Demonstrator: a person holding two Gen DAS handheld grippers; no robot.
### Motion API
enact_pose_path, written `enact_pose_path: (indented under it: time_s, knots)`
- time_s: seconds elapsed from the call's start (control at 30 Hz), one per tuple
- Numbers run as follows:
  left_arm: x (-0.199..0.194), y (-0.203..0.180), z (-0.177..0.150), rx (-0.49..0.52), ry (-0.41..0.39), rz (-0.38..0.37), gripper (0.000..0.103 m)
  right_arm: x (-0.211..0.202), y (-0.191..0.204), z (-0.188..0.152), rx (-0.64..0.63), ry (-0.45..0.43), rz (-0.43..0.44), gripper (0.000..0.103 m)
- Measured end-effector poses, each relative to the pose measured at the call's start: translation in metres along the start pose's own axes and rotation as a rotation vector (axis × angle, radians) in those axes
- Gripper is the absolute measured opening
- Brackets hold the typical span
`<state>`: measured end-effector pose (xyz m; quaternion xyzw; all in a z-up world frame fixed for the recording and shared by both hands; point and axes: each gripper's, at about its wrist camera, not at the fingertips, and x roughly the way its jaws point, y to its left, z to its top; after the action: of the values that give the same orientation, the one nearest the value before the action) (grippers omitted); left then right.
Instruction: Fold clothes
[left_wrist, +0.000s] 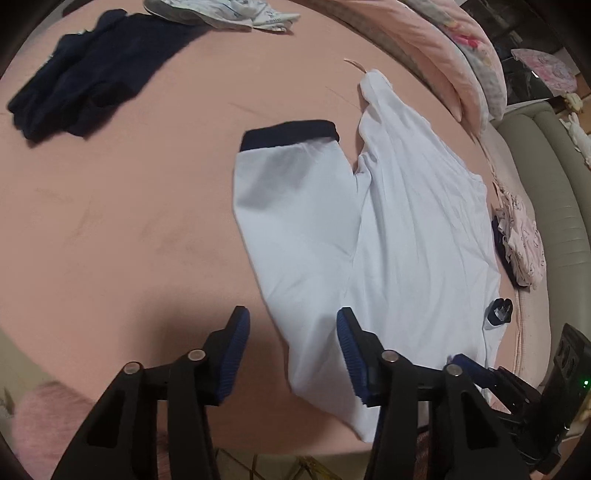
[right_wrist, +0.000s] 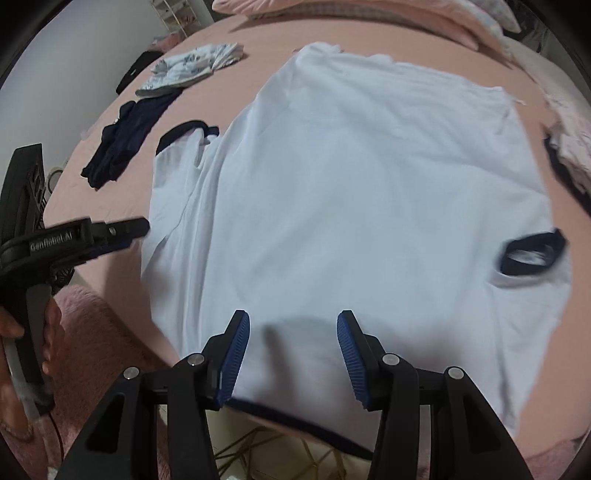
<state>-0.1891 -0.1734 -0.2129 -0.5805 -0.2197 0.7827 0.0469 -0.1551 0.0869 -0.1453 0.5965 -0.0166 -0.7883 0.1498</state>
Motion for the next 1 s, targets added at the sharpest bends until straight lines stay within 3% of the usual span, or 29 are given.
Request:
enact_pose_path:
  time_s: [0.2, 0.3, 0.43, 0.47, 0.5, 0.53, 0.63, 0.83, 1.0]
  knots:
    - [0.004, 0.011, 0.03, -0.049, -0.107, -0.015, 0.045, 0.006, 0.0, 0.028, 0.035, -0.026, 0.019, 0.049]
    - [0.01, 0.017, 0.043, -0.095, -0.117, -0.03, 0.045, 0.005, -0.011, 0.042, 0.079, -0.046, 0.034, 0.049]
    - [0.018, 0.012, 0.049, -0.055, -0.148, -0.043, 0.045, 0.01, -0.018, 0.053, 0.123, -0.064, 0.058, 0.049]
    - [0.021, 0.009, 0.052, -0.039, -0.145, -0.049, 0.034, 0.016, -0.017, 0.056, 0.12, -0.058, 0.054, 0.049]
    - [0.023, 0.008, 0.055, -0.028, -0.136, -0.062, 0.009, 0.021, -0.015, 0.06, 0.115, -0.052, 0.048, 0.049]
    - [0.024, 0.01, 0.057, -0.031, -0.116, -0.085, 0.003, 0.024, -0.014, 0.062, 0.109, -0.048, 0.05, 0.049]
    - [0.024, 0.015, 0.064, -0.057, -0.095, -0.127, 0.002, 0.031, -0.01, 0.066, 0.095, -0.039, 0.061, 0.049]
    - [-0.001, 0.045, 0.07, -0.121, -0.166, -0.01, 0.001, 0.041, -0.003, 0.075, 0.087, -0.039, 0.031, 0.049]
    - [0.01, 0.059, 0.068, -0.138, -0.099, 0.007, 0.004, 0.049, -0.004, 0.077, 0.08, -0.038, -0.011, 0.049]
